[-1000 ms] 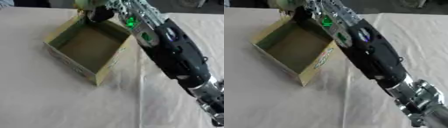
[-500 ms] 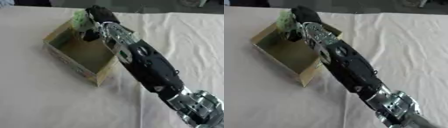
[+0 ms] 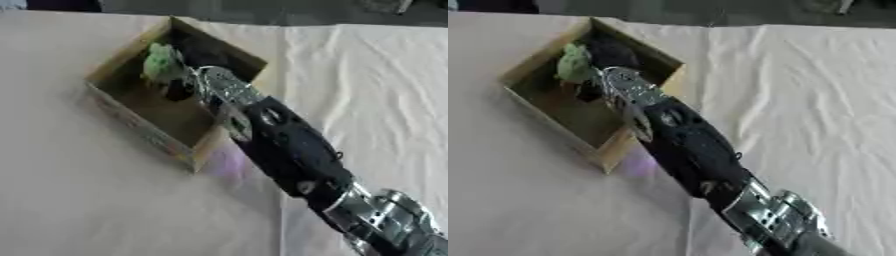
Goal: Pick up objects on the table and place them in the box.
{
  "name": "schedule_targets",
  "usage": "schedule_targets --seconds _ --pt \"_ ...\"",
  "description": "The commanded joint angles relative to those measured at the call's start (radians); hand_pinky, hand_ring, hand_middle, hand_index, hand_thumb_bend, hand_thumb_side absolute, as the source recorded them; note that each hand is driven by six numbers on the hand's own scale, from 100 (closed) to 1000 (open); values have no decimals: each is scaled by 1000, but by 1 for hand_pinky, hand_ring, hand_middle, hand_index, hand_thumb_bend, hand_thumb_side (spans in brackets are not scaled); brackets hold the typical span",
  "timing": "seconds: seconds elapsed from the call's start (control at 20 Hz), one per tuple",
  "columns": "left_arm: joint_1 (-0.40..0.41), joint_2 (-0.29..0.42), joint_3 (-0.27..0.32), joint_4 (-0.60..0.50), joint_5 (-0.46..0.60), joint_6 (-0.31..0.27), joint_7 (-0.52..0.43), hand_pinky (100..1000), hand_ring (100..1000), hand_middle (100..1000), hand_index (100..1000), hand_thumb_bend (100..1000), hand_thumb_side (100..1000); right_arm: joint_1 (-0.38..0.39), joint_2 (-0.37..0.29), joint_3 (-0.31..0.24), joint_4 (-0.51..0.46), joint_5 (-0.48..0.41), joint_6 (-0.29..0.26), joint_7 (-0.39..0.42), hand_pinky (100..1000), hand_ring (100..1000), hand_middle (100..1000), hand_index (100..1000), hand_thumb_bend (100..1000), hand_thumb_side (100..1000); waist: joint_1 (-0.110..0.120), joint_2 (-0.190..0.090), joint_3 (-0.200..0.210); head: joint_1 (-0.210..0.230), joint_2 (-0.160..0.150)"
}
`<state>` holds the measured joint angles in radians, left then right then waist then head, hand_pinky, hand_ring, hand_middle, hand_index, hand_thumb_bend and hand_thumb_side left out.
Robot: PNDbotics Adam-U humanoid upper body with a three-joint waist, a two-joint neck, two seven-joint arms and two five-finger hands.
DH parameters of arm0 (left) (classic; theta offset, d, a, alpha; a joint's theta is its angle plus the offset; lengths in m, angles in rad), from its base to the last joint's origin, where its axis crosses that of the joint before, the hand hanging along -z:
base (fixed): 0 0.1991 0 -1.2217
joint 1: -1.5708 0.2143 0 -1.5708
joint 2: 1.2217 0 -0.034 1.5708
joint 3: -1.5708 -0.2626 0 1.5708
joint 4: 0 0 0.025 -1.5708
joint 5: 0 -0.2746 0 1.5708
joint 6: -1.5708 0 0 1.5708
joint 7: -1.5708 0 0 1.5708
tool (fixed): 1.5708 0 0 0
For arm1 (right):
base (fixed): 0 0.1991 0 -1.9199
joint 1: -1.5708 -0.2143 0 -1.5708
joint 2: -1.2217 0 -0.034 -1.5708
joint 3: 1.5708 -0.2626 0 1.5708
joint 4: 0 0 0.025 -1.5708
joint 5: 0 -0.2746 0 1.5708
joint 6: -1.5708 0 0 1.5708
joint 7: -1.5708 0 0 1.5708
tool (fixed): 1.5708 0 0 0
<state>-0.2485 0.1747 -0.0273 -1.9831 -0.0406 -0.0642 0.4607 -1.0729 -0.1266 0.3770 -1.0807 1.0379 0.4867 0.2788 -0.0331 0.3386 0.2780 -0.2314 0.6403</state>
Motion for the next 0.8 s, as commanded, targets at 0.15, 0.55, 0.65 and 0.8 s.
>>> schedule_targets --seconds 0.15,0.55,0.65,0.8 --pt "-8 7 -3 -17 4 -2 -4 303 603 696 768 100 725 -25 -3 -2 -13 28 -24 63 916 939 787 939 380 565 4 -19 2 -2 -7" --pt "-5 7 -3 -17 4 0 -2 303 603 697 767 100 725 -22 -8 -8 -18 58 -43 99 944 978 849 992 700 663 6 -18 -1 0 -3" --pt "-5 7 -3 -17 4 0 -3 303 603 697 767 100 725 -23 -12 -12 -24 56 -45 106 945 980 851 996 715 671 7 -18 -2 0 -2" --pt "-4 8 -2 -17 3 0 -2 303 603 697 767 100 725 -27 -25 -17 -43 46 -48 113 946 982 853 1000 729 686 7 -18 -4 4 -1"
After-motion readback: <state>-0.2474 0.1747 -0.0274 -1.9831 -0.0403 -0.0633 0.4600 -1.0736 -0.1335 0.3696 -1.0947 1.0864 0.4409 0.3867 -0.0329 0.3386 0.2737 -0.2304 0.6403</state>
